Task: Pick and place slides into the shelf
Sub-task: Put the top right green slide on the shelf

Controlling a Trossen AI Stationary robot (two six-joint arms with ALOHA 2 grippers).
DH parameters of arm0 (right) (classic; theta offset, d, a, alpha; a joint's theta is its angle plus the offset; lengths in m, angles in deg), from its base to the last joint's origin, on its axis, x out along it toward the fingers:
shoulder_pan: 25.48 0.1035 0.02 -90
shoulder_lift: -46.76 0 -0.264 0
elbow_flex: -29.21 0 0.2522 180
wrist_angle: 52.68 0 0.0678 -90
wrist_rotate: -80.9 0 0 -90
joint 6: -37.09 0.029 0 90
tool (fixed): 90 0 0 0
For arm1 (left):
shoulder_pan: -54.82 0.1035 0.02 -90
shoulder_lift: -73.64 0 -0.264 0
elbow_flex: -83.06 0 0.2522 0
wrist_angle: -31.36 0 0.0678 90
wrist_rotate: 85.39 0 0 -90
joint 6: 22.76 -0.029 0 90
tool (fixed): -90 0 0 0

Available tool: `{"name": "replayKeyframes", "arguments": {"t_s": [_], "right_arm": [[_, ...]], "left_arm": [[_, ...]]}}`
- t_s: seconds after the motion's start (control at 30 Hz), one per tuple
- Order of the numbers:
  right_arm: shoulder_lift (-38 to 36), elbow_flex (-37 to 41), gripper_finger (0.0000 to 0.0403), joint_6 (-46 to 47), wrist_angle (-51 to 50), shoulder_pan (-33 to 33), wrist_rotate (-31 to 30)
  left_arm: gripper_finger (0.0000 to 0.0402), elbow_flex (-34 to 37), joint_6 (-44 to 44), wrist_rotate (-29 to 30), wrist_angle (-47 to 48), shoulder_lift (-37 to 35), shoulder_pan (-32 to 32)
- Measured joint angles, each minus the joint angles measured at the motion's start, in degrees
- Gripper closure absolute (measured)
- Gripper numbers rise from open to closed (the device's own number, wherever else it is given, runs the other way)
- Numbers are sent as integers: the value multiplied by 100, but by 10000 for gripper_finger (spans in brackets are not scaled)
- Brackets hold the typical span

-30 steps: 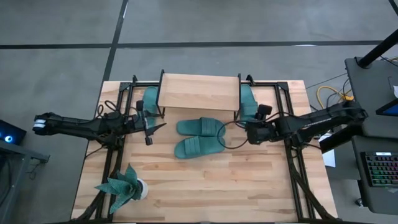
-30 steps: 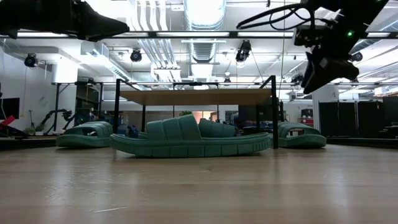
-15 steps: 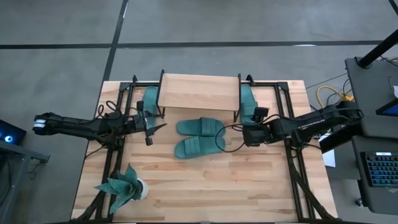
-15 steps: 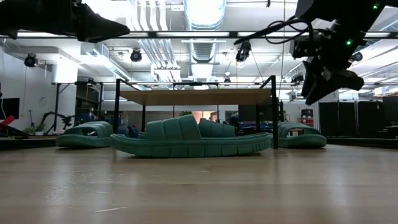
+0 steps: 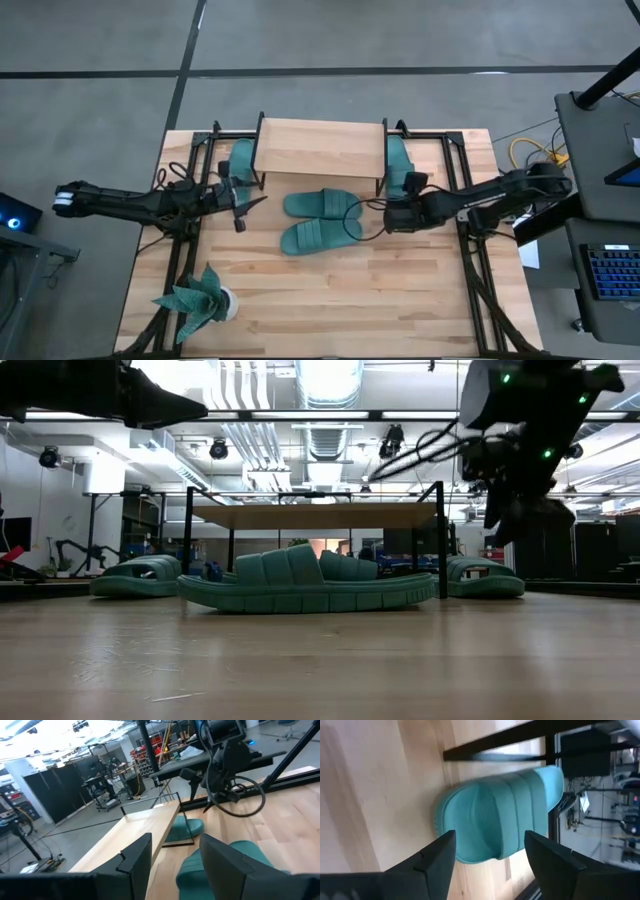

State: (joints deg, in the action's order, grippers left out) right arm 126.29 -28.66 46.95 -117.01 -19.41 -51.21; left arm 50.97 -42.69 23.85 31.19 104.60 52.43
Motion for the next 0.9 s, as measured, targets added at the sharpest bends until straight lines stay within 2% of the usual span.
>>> {"name": "replayKeyframes", "arguments": {"t_s": [0.17,0.4,0.57,0.77,0.9], "right_arm": [[487,0,179,22,-5,-250,-67],[1016,0,179,170,-31,-469,-612],[1298,0,179,170,-17,-652,-635],[1555,-2,179,280,131,-789,-1233],[1633,-2,179,255,287,-871,-1189]], "left_arm": [[250,0,0,105,1,11,0],[250,0,0,107,-4,0,4],[250,0,0,107,-4,0,4],[250,0,0,109,0,5,4],[250,0,0,111,-5,4,2]]}}
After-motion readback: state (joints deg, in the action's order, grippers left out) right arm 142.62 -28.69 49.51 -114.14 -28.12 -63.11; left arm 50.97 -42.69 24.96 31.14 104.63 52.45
